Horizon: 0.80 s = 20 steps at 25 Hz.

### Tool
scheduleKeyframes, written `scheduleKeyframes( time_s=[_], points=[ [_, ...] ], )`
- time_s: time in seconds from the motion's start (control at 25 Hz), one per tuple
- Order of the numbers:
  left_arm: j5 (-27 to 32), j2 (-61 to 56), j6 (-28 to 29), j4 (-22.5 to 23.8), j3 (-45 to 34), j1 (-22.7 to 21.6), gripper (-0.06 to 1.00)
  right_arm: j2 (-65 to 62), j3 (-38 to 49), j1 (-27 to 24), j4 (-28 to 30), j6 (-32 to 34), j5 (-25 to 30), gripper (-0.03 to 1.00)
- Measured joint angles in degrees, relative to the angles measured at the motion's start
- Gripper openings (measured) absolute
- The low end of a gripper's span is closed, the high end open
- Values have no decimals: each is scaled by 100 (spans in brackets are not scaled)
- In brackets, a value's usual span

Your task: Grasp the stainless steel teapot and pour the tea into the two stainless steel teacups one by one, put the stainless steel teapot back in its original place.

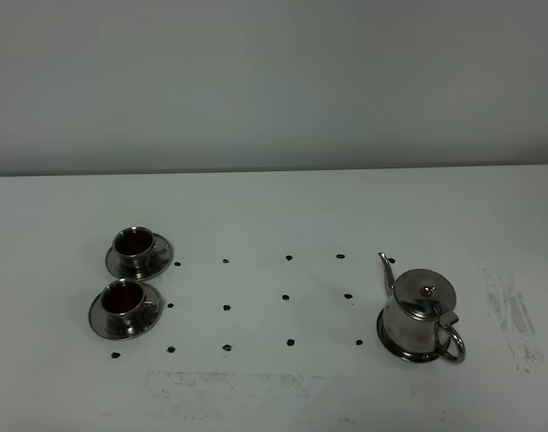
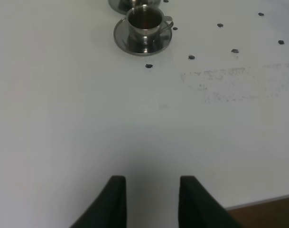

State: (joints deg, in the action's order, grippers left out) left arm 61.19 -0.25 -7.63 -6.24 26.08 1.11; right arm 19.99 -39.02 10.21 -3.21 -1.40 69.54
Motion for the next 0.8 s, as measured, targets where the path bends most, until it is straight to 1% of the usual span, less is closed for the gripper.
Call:
scheduleKeyframes(
  time_s=[0.12,0.16,0.24,0.48,0.8],
  points=[
    [0,0,0,0,0,0,30,-428,523,-195,-8,0,-236,23],
    [0,0,0,0,0,0,30,-533,685,-232,-8,0,-374,23],
    [0,0,0,0,0,0,30,-711,871,-253,11,0,-463,23],
    [0,0,0,0,0,0,30,-979,905,-317,141,5,-560,23],
    [0,0,0,0,0,0,30,-1596,915,-618,147,5,-566,23]
  ],
)
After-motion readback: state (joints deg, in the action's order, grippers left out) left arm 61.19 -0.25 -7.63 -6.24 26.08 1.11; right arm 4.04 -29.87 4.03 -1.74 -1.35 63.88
